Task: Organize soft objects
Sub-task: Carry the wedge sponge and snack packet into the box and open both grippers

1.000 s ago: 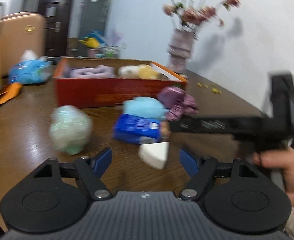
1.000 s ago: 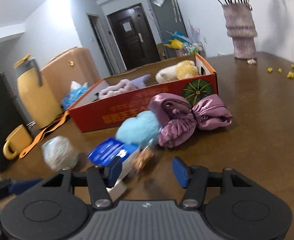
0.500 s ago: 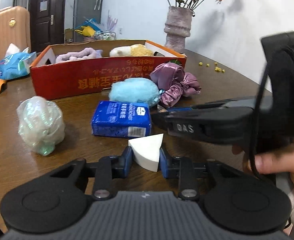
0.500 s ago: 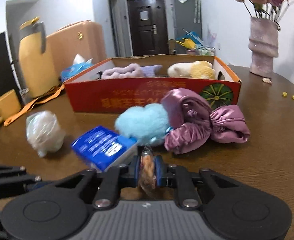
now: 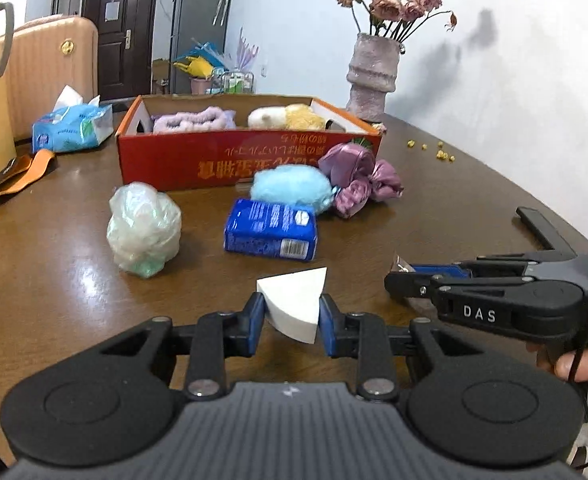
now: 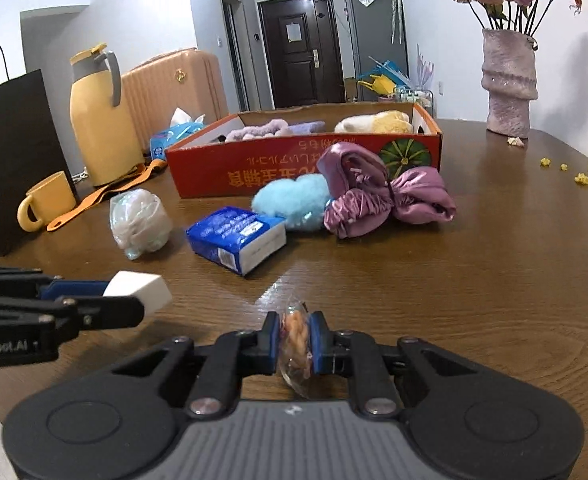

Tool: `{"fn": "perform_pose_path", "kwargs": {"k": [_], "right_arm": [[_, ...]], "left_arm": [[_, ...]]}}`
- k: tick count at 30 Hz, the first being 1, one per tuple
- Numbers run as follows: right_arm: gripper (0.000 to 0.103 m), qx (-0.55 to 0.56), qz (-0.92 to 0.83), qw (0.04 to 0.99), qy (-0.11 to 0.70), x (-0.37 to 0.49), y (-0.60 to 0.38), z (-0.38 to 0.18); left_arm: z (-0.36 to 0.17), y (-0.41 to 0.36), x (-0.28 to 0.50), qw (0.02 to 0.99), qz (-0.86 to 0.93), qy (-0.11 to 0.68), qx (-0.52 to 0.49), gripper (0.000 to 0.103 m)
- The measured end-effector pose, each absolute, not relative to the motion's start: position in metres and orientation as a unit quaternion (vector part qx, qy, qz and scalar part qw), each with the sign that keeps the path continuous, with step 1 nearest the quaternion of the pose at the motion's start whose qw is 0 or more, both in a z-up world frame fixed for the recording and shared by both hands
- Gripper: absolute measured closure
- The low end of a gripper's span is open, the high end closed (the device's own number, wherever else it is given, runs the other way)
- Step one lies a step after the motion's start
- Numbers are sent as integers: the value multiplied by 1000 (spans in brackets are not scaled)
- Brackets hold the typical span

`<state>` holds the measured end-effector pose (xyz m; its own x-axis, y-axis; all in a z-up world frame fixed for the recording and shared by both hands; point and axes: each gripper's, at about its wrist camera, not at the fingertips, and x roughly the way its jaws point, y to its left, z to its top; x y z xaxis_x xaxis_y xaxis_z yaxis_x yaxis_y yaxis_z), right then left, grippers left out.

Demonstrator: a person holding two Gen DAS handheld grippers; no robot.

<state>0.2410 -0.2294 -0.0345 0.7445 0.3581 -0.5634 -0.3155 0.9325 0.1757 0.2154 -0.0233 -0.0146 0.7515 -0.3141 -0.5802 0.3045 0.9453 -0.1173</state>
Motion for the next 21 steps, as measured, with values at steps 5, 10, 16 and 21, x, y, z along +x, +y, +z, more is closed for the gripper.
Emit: {"fn": "perform_pose_path", "kwargs": {"k": [5,10,16,21], "right_arm": [[88,77,217,932,280,253,-240,-8],[88,106,257,931,238,325,-246,46],[87,142,250,909,302,498,-231,63],[57,130,204,902,357,607,-205,44]], "left_arm": [[12,-19,242,933,-202,296,-32,74],[56,-12,324,939,-213,266,-41,73],[61,-23,468,920,-200,336,-30,73],[28,-32,541,920,-143,366,10,54]]}}
